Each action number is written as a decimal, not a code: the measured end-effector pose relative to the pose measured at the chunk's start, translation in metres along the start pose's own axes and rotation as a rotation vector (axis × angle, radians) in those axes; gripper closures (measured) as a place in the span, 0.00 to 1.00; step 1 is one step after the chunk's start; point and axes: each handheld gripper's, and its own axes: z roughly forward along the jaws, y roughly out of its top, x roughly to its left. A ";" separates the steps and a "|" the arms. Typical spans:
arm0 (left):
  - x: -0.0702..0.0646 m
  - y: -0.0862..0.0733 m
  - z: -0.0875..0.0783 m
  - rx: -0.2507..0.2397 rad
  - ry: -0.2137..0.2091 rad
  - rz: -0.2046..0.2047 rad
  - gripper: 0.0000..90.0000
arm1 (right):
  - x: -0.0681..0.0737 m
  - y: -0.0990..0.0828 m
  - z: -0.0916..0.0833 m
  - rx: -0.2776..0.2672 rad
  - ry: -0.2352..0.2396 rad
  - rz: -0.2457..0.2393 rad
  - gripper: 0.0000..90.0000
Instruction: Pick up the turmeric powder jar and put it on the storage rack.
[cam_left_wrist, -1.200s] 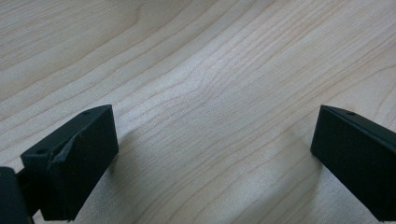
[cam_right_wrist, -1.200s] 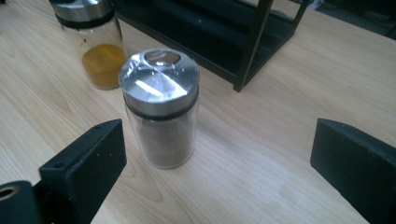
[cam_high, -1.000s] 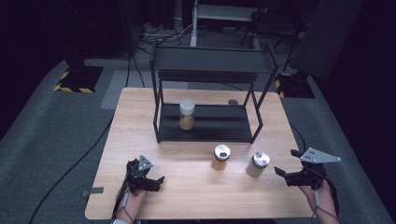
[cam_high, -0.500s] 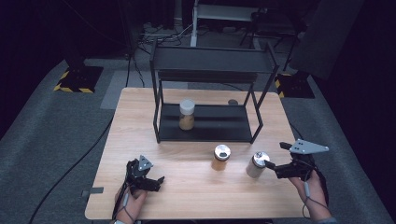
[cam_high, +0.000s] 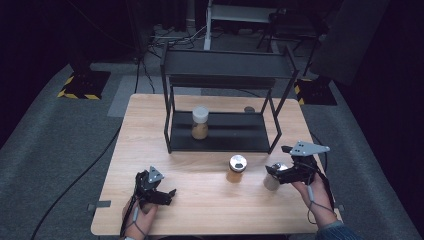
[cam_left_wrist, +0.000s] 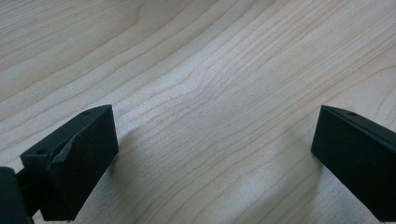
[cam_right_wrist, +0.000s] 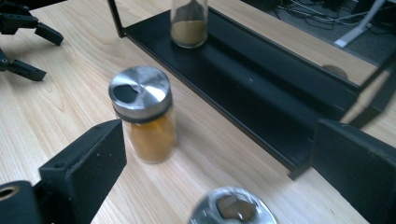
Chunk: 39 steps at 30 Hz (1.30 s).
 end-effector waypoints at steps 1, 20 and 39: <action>0.000 0.000 0.000 0.000 0.000 0.000 0.00 | 0.001 0.002 0.002 0.000 0.004 -0.004 0.04; 0.000 0.000 0.000 0.000 0.001 0.001 0.00 | 0.015 0.032 0.040 -0.013 0.065 -0.027 0.04; -0.001 0.000 0.000 0.000 0.001 -0.001 0.00 | 0.035 0.038 0.080 0.050 0.062 -0.022 0.06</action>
